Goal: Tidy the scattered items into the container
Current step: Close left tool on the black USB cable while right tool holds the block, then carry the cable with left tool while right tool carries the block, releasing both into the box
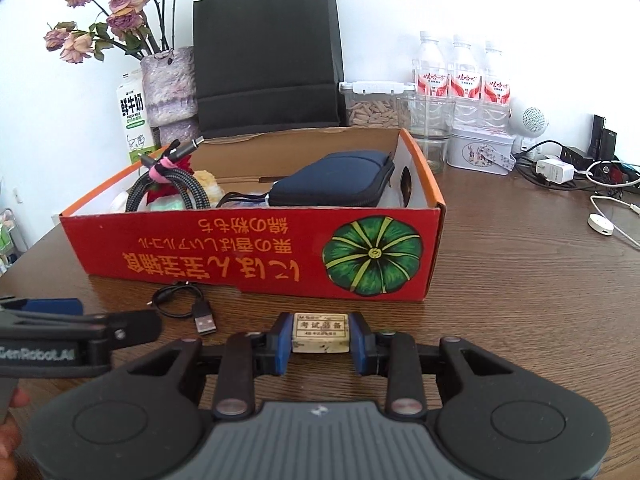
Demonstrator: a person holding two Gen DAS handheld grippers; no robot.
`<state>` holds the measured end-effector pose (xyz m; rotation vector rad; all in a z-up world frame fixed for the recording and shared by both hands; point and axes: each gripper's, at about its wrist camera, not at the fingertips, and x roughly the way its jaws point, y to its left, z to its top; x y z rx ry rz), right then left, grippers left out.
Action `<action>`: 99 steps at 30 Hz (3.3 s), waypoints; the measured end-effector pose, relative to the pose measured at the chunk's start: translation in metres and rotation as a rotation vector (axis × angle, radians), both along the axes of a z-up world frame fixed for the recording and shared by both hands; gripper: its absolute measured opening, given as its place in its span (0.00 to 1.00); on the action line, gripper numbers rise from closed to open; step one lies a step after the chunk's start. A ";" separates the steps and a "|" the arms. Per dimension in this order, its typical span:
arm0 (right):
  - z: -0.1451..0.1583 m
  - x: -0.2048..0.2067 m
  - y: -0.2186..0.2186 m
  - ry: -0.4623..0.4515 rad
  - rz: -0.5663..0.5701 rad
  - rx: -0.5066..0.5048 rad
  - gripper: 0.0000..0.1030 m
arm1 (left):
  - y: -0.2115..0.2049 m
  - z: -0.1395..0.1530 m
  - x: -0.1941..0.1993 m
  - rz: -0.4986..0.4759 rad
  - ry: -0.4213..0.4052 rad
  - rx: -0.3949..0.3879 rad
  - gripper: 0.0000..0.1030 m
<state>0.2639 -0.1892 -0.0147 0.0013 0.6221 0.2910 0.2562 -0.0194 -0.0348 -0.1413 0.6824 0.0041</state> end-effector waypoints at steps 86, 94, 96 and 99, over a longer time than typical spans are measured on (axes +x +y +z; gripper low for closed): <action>0.045 -0.001 0.054 -0.480 -0.037 0.111 0.28 | 0.022 0.078 -0.005 0.043 -0.462 0.045 0.13; 0.042 0.019 0.075 -0.566 -0.046 0.068 0.28 | 0.036 0.065 0.028 0.059 -0.429 0.077 0.07; 0.041 0.025 0.077 -0.563 -0.038 0.066 0.28 | 0.033 0.065 0.034 0.054 -0.435 0.097 0.07; 0.039 0.035 0.076 -0.538 -0.031 0.070 0.28 | 0.031 0.061 0.042 0.051 -0.427 0.110 0.07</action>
